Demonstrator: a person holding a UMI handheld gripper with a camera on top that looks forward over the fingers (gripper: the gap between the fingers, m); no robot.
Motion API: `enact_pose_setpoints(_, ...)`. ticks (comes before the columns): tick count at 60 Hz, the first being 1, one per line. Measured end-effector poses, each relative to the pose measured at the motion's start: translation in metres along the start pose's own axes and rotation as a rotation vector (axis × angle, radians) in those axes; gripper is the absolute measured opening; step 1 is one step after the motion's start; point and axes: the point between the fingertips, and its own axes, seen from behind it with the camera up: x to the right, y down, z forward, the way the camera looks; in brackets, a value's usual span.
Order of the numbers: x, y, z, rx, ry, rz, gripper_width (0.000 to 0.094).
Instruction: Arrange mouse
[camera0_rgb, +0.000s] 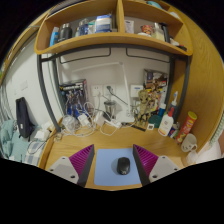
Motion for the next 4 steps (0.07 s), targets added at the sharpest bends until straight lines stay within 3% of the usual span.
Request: enact_pose_setpoints(4, -0.0057, 0.0081, 0.0005, -0.019, -0.011, 0.005, 0.0753)
